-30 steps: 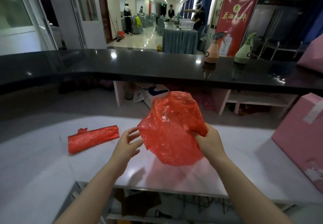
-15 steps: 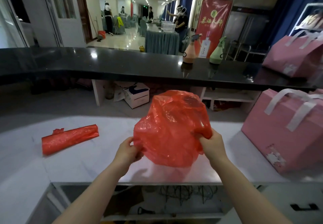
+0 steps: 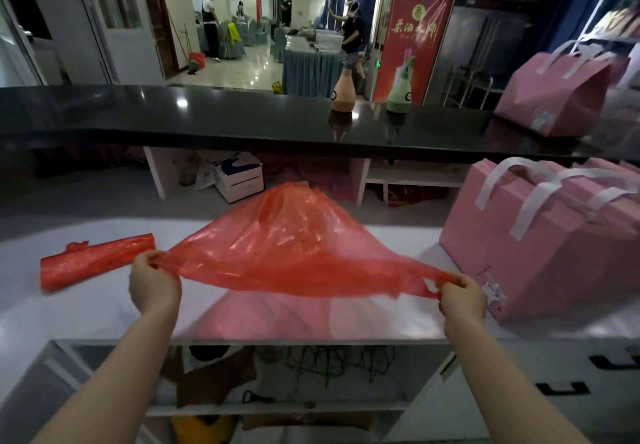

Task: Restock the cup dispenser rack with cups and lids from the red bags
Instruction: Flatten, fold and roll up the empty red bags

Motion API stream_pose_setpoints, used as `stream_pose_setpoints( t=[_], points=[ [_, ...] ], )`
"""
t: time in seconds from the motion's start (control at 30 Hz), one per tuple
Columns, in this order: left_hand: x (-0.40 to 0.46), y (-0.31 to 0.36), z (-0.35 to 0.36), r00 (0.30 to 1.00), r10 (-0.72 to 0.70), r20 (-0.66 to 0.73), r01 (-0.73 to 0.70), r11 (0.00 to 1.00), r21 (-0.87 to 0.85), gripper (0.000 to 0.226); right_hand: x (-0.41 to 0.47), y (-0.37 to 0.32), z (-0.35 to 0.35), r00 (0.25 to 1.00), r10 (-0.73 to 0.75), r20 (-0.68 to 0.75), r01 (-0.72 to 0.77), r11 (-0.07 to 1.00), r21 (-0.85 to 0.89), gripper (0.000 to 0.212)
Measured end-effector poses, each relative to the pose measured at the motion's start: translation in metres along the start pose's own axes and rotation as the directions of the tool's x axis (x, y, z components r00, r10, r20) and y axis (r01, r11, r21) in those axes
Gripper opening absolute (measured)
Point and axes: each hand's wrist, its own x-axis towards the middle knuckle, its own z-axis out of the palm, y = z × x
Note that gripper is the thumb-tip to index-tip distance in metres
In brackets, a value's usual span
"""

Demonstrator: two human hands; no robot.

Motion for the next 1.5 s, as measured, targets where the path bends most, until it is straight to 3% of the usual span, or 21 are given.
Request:
stream_pose_setpoints(
  t=[0.1,0.23,0.33,0.4,0.47,0.53,0.67,0.8,0.9,1.03,1.1,1.17,1.23,1.3,1.33,1.4,1.5],
  points=[
    [-0.002,-0.004,-0.011,1.0,0.007,0.011,-0.008,1.0,0.027,0.027,0.013,0.01,-0.016,0.996,0.09,0.029,-0.09,0.996,0.005,0.012],
    [-0.027,-0.008,-0.013,0.976,0.09,0.197,-0.089,0.996,-0.011,0.026,0.008,0.018,-0.02,0.94,0.204,0.275,-0.202,0.979,-0.038,0.01],
    [-0.04,-0.012,-0.01,0.984,0.046,0.171,-0.035,0.997,-0.067,0.025,0.001,0.016,-0.019,0.911,0.267,0.315,-0.297,0.954,0.051,0.011],
    [-0.042,-0.013,-0.01,0.991,-0.057,0.123,0.075,0.987,-0.142,0.024,0.0,0.011,-0.022,0.871,0.339,0.357,-0.429,0.878,0.214,0.008],
    [-0.04,-0.015,-0.013,0.983,-0.159,0.088,0.174,0.964,-0.202,0.03,0.003,0.007,-0.027,0.829,0.372,0.418,-0.538,0.735,0.413,0.012],
    [-0.037,-0.021,-0.015,0.981,-0.183,0.071,0.191,0.972,-0.134,0.036,0.011,0.009,-0.03,0.814,0.355,0.46,-0.575,0.61,0.545,0.017],
    [-0.039,-0.028,-0.019,0.965,-0.246,0.093,0.254,0.963,-0.094,0.031,0.026,0.021,-0.028,0.807,0.345,0.48,-0.585,0.576,0.571,0.034],
    [-0.046,-0.024,-0.015,0.905,-0.372,0.204,0.409,0.894,-0.182,0.033,0.029,0.036,-0.017,0.845,0.365,0.391,-0.531,0.66,0.532,0.031],
    [-0.055,-0.025,-0.017,0.906,-0.286,0.312,0.337,0.933,-0.123,0.033,0.025,0.047,-0.013,0.865,0.351,0.359,-0.474,0.808,0.351,0.01],
    [-0.066,-0.029,-0.029,0.909,-0.093,0.406,0.137,0.987,-0.081,0.072,0.016,0.05,-0.011,0.935,0.162,0.316,-0.201,0.975,0.094,0.064],
    [-0.072,-0.026,-0.034,0.879,-0.022,0.477,0.095,0.987,-0.13,0.08,0.005,0.044,-0.009,0.94,0.052,0.337,-0.07,0.997,0.041,0.076],
    [-0.078,-0.022,-0.039,0.812,0.004,0.584,0.131,0.973,-0.189,0.079,-0.007,0.038,-0.006,0.926,-0.011,0.377,-0.006,0.999,0.044,0.082],
    [-0.081,-0.019,-0.044,0.693,0.011,0.721,0.234,0.942,-0.24,0.072,-0.019,0.034,-0.004,0.907,-0.047,0.418,0.024,0.998,0.059,0.078],
    [-0.084,-0.016,-0.049,0.59,0.026,0.807,0.306,0.918,-0.253,0.061,-0.029,0.029,-0.003,0.88,-0.089,0.467,0.075,0.996,0.05,0.059],
    [-0.086,-0.013,-0.05,0.576,0.029,0.817,0.315,0.914,-0.254,0.053,-0.034,0.026,-0.002,0.862,-0.113,0.493,0.11,0.993,0.036,0.045],
    [-0.088,-0.009,-0.051,0.615,0.036,0.788,0.27,0.929,-0.253,0.044,-0.041,0.02,0.002,0.826,-0.156,0.542,0.166,0.986,0.031,0.027],
    [-0.083,-0.002,-0.051,0.719,0.076,0.691,0.135,0.96,-0.247,0.035,-0.048,0.005,0.013,0.784,-0.22,0.581,0.226,0.972,0.063,0.021]
  ],
)
